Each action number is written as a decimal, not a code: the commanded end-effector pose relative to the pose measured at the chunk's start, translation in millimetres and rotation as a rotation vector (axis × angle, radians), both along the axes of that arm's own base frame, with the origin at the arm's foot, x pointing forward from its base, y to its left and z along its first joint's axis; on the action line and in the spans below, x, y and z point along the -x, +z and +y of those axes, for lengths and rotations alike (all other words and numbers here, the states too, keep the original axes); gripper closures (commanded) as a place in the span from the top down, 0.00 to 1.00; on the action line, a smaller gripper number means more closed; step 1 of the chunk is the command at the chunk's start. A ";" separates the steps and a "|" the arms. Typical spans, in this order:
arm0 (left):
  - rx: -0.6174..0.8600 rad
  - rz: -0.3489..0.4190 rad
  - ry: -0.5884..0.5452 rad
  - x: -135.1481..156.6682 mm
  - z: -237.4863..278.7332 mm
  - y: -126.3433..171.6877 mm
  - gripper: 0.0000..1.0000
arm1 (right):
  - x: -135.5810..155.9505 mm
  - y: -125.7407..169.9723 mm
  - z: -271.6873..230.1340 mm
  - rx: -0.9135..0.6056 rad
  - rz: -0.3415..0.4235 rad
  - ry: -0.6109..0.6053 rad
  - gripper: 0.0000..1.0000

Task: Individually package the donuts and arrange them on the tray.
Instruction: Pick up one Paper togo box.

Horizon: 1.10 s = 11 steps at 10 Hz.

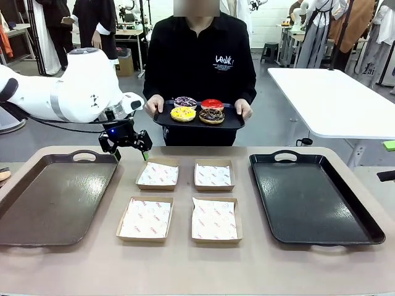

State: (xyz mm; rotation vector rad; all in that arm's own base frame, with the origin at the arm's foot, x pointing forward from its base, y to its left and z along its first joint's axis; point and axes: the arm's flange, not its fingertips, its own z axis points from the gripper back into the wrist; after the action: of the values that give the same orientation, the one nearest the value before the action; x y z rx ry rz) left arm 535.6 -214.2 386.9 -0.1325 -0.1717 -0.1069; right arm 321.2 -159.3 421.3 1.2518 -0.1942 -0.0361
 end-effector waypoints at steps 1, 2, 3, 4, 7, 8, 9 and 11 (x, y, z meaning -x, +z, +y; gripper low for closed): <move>-0.043 0.030 0.037 -18.5 -16.7 -9.4 1.00 | -0.3 0.4 -0.2 -0.010 -0.004 0.001 1.00; -0.050 0.046 0.053 -25.0 -20.5 -16.7 1.00 | -0.3 0.4 -0.2 -0.010 -0.004 0.001 1.00; -0.053 0.054 0.060 -30.3 -24.3 -22.8 1.00 | -0.3 0.4 -0.2 -0.010 -0.004 0.001 1.00; -0.081 0.043 0.083 -35.9 -27.2 -29.1 1.00 | -0.3 0.4 -0.2 -0.010 -0.004 0.001 1.00; -0.116 0.049 0.120 -46.9 -29.4 -44.9 1.00 | -0.3 0.4 -0.2 -0.010 -0.004 0.001 1.00; -0.120 0.050 0.124 -47.7 -29.2 -47.1 1.00 | -0.3 0.4 -0.2 -0.010 -0.004 0.001 1.00; -0.124 0.053 0.126 -48.2 -28.5 -50.1 1.00 | -0.3 0.4 -0.2 -0.010 -0.004 0.001 1.00; -0.110 0.056 0.092 -46.3 -26.6 -52.3 0.97 | -0.3 0.4 -0.2 -0.010 -0.004 0.001 1.00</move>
State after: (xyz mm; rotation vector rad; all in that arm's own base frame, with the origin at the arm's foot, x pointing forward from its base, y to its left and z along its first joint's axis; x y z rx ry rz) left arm 578.9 -237.4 332.8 -0.0404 -0.1120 -0.0161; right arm 321.3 -159.2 421.3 1.2516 -0.1938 -0.0358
